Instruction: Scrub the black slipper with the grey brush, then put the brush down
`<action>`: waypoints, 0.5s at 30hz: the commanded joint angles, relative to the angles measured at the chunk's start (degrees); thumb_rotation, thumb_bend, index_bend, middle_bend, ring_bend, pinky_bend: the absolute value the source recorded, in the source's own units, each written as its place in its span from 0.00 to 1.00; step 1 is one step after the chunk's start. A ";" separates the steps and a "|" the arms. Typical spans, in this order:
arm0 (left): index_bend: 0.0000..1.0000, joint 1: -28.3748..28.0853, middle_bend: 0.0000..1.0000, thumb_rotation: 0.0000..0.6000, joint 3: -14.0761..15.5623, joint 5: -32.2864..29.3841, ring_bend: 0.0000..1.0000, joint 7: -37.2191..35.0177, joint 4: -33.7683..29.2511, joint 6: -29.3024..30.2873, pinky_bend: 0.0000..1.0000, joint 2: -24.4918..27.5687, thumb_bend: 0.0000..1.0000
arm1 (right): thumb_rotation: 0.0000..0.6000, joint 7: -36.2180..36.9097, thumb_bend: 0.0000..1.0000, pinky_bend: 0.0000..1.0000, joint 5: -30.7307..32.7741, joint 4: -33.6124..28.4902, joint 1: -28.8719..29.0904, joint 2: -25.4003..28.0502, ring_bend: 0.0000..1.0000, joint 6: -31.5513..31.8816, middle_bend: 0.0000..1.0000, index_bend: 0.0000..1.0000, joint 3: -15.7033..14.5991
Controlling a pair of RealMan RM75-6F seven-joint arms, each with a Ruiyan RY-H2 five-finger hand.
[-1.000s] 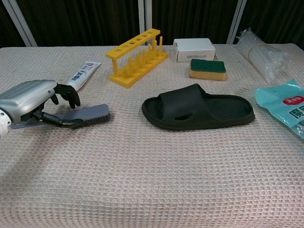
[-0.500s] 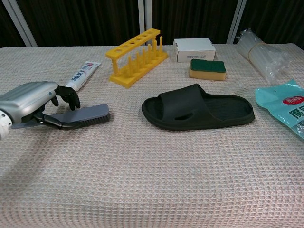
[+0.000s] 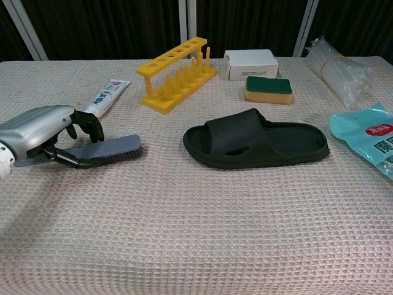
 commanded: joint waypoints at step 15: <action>0.47 -0.27 0.47 0.80 -0.35 -0.50 0.35 -2.59 -0.39 -0.78 0.41 0.32 0.26 | 1.00 -0.17 0.49 0.00 -0.15 -0.10 0.01 0.10 0.00 -0.20 0.00 0.00 -0.07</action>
